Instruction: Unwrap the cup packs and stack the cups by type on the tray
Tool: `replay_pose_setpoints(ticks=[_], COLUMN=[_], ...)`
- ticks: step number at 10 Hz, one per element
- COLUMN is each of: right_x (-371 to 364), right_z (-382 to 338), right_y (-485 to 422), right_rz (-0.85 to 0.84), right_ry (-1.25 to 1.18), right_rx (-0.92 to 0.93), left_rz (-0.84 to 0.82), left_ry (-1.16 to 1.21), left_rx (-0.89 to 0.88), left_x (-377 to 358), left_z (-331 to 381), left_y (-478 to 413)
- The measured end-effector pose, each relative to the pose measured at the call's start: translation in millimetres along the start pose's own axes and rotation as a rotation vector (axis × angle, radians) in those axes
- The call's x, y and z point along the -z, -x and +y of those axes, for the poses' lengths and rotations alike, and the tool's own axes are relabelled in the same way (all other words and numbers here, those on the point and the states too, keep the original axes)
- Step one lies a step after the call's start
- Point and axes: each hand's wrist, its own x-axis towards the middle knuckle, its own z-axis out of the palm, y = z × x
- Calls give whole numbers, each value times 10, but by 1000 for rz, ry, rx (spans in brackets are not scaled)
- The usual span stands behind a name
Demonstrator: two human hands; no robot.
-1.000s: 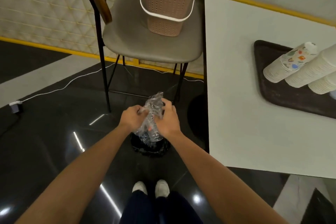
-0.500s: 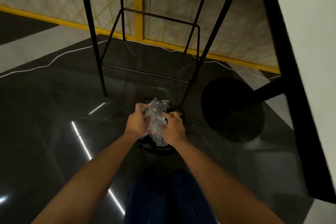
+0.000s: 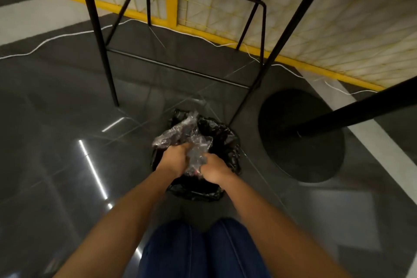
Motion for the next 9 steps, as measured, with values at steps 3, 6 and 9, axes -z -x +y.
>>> replay_pose_setpoints(ticks=[3,6,9], right_x=[-76,126,463], right_z=[112,-166,-595], right_y=[-127,470,1523], right_rz=[-93,53,143], right_ry=[30,-69,-42], right_rx=[-50,34,86], left_rz=[-198,-153,-18], left_ry=[-242,-218,-43], left_rx=[6,24,-5], left_x=[-206,235,1023], left_z=[-168,130,773], left_y=[-139,305,1140])
